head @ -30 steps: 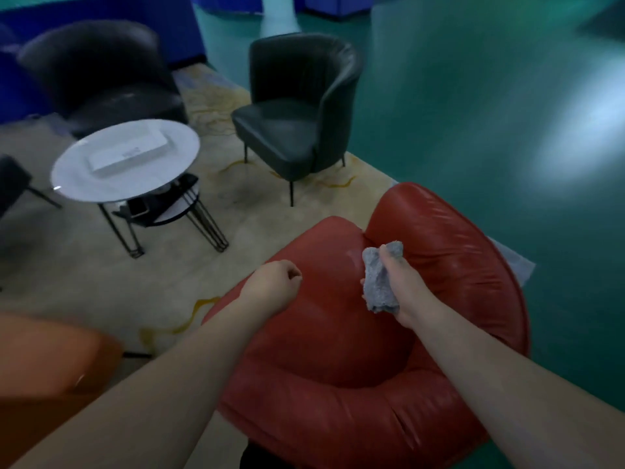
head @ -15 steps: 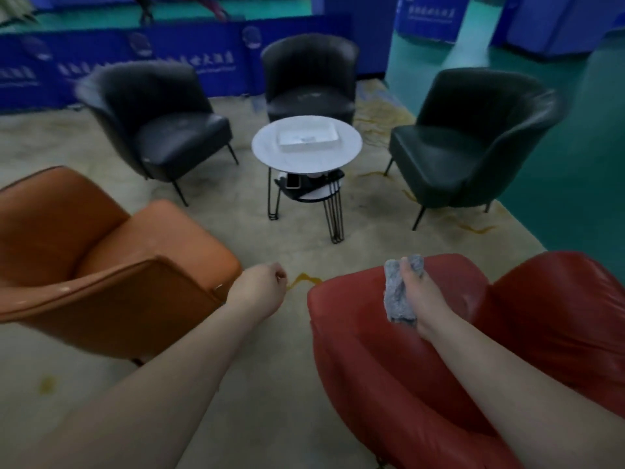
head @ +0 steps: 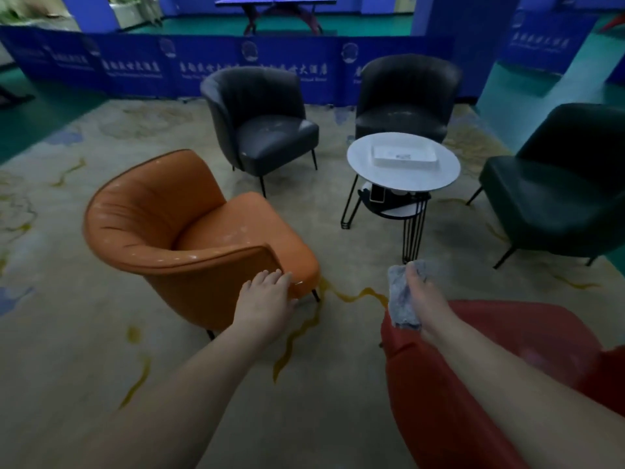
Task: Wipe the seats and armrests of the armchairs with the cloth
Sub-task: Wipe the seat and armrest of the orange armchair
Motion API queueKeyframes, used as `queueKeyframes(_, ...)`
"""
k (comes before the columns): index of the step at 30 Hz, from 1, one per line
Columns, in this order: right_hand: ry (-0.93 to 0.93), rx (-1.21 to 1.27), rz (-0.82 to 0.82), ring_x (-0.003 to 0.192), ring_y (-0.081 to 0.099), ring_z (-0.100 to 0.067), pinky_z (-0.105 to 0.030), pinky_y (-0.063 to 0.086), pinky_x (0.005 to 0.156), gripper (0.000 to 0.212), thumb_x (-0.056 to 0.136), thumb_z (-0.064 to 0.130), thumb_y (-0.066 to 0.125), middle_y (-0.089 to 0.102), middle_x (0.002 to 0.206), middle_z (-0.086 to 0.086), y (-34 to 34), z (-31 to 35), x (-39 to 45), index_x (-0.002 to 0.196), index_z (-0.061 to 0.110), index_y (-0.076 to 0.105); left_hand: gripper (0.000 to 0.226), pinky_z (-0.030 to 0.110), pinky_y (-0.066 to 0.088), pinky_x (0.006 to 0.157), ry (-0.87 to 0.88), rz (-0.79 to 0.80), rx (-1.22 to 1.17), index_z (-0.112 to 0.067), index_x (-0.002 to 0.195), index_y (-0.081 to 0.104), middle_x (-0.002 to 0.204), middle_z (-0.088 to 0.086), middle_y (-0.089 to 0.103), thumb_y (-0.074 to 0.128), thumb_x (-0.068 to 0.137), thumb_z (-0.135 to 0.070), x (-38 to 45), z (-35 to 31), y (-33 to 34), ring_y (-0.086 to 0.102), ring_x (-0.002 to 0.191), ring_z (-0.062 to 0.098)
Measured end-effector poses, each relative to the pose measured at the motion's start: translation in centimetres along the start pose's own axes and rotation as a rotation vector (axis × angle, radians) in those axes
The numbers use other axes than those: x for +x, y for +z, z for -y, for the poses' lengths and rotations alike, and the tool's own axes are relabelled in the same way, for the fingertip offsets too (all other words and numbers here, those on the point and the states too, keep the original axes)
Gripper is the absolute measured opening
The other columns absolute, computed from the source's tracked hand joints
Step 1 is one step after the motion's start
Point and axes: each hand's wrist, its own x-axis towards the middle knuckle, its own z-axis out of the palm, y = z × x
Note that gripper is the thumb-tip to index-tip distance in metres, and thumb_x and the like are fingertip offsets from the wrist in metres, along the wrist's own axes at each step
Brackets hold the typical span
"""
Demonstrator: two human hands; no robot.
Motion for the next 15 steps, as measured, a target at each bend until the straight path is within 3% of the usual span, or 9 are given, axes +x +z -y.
queueKeyframes(5,0.002,-0.044,0.045,0.083,0.055,-0.02,-0.027,0.044,0.07,0.069,0.093,0.059,0.04,0.054,0.127,-0.017,5.6,-0.1,-0.2,0.141,0.008,0.037,0.065,0.045,0.016,0.117,-0.072,0.048,0.02,-0.027,0.153,0.019,0.159,-0.003,0.023,0.044,0.096,-0.049,-0.2,5.1,0.4,0.015,0.148,0.022)
queueKeyframes(7,-0.008,-0.067,0.061,0.073,0.056,-0.013,-0.022,0.042,0.057,0.066,0.093,0.058,0.041,0.058,0.119,-0.014,7.4,0.3,0.0,0.138,0.009,0.041,0.066,0.046,0.016,0.117,-0.12,0.05,0.015,-0.026,0.153,0.019,0.159,-0.002,0.024,0.044,0.096,-0.049,0.2,6.7,0.2,0.016,0.147,0.022)
queueKeyframes(10,-0.023,-0.084,0.095,0.069,0.055,-0.009,-0.021,0.04,0.051,0.064,0.093,0.057,0.042,0.059,0.1,-0.006,9.8,1.4,0.7,0.137,0.011,0.042,0.066,0.047,0.016,0.117,-0.172,0.053,0.005,-0.026,0.153,0.02,0.159,-0.002,0.025,0.045,0.096,-0.049,1.1,8.7,0.1,0.017,0.147,0.023)
queueKeyframes(12,-0.028,-0.067,0.131,0.07,0.057,-0.009,-0.022,0.043,0.052,0.059,0.094,0.055,0.044,0.055,0.091,-0.001,11.4,2.6,1.4,0.136,0.014,0.042,0.065,0.047,0.016,0.117,-0.188,0.071,0.002,-0.025,0.153,0.021,0.158,-0.002,0.026,0.045,0.096,-0.048,1.8,9.6,0.2,0.017,0.147,0.023)
queueKeyframes(15,-0.031,-0.037,0.196,0.079,0.062,-0.018,-0.029,0.051,0.066,0.042,0.094,0.052,0.045,0.06,0.092,-0.001,13.3,4.1,3.1,0.122,0.021,0.046,0.066,0.047,0.016,0.117,-0.206,0.118,0.024,-0.025,0.153,0.02,0.159,-0.002,0.025,0.045,0.096,-0.048,2.6,10.8,1.0,0.017,0.147,0.023)
